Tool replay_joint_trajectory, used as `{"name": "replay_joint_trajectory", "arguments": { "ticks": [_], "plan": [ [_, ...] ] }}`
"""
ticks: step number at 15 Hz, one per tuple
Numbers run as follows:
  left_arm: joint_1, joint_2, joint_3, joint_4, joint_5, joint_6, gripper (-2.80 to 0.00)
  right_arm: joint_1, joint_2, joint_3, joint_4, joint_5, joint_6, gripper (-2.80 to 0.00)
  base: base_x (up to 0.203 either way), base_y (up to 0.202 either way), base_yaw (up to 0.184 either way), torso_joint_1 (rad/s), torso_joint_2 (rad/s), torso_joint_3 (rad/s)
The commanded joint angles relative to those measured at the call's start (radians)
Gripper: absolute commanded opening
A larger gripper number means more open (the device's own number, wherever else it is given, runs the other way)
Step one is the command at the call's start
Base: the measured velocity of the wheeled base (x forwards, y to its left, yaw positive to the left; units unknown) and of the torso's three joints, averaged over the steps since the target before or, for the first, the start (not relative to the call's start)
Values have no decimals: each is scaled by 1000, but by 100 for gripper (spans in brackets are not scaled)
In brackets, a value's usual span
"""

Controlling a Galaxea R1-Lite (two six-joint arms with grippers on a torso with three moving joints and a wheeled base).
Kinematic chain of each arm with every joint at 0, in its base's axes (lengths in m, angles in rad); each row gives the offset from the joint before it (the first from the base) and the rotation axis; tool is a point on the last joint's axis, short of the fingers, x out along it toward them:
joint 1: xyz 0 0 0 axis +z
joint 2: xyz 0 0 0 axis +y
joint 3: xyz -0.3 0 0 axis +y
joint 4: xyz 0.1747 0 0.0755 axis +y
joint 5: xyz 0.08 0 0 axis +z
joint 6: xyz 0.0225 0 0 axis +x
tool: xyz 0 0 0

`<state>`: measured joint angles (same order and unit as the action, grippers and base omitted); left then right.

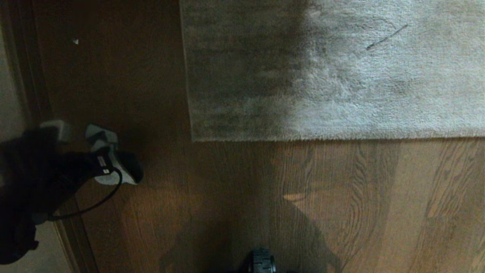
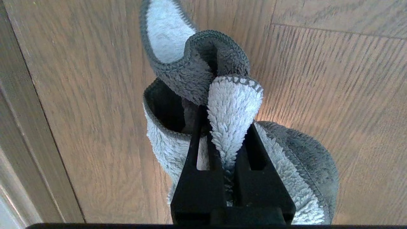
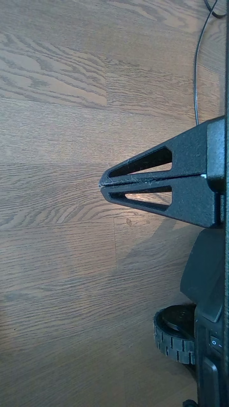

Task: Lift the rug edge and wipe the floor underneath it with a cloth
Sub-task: Put down the rag

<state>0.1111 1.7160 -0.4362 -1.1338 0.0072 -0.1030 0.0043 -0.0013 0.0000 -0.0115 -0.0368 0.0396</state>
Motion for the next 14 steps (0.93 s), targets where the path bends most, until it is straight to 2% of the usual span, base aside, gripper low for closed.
{"name": "replay_joint_trajectory", "arguments": {
  "ticks": [1, 14],
  "plan": [
    [-2, 5, -12, -8, 0, -1, -280, 0, 1, 0, -1, 0, 0, -280, 0, 0, 0, 0, 0, 0],
    [13, 50, -91, -35, 4, 23, -280, 0, 1, 0, -1, 0, 0, -280, 0, 0, 0, 0, 0, 0]
  ]
}}
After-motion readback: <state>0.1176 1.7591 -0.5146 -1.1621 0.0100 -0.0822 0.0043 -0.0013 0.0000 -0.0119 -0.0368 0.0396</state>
